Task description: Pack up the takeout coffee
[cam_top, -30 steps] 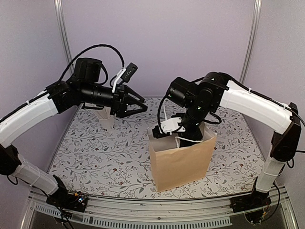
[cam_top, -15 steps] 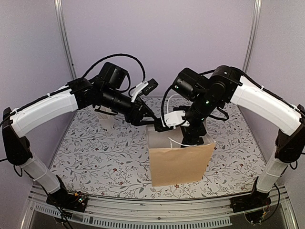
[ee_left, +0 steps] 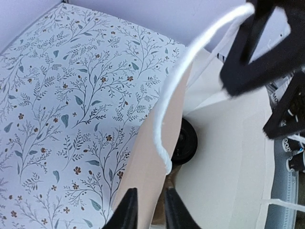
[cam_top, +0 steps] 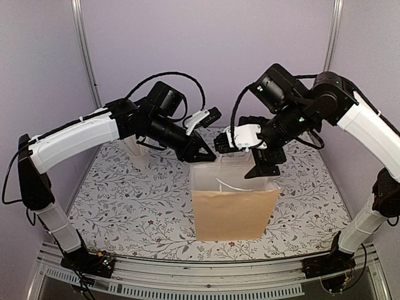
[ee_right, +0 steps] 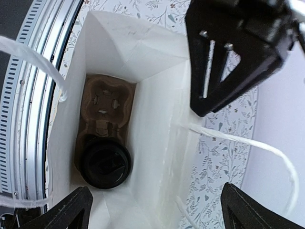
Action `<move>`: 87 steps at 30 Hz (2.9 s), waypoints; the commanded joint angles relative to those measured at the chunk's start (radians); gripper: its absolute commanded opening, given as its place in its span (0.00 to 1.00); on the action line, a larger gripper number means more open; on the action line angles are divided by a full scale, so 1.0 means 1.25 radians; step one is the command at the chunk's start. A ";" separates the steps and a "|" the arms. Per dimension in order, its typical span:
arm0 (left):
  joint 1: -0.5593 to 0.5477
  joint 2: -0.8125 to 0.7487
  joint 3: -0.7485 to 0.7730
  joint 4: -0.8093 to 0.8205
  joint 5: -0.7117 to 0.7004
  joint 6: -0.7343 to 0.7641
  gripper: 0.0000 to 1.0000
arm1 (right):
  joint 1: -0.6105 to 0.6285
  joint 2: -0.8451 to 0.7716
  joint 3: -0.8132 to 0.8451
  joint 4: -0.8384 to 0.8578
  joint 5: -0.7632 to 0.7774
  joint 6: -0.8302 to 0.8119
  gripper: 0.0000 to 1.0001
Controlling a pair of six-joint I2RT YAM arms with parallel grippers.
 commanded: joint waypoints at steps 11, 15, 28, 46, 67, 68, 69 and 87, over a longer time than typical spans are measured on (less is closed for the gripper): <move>-0.010 0.015 0.045 -0.041 -0.019 0.058 0.00 | -0.218 -0.202 0.076 0.251 0.098 -0.064 0.99; -0.008 -0.019 0.043 -0.041 -0.128 0.099 0.00 | -0.359 -0.212 0.024 0.251 0.022 0.010 0.99; -0.005 -0.194 -0.141 0.169 -0.439 0.203 0.00 | -0.576 -0.212 -0.165 0.240 -0.154 0.060 0.99; -0.124 -0.298 -0.320 0.235 -0.477 0.199 0.00 | -0.588 -0.207 -0.259 0.236 -0.223 0.052 0.99; -0.271 -0.374 -0.433 0.266 -0.468 0.117 0.00 | -0.587 -0.188 -0.254 0.181 -0.273 0.031 0.99; -0.277 -0.377 -0.439 0.265 -0.474 0.104 0.00 | -0.587 -0.187 -0.255 0.181 -0.272 0.030 0.99; -0.284 -0.382 -0.445 0.267 -0.475 0.092 0.00 | -0.587 -0.186 -0.254 0.180 -0.272 0.030 0.99; -0.182 -0.291 -0.382 0.309 -0.582 0.148 0.00 | -0.588 -0.147 -0.211 0.167 -0.288 0.025 0.99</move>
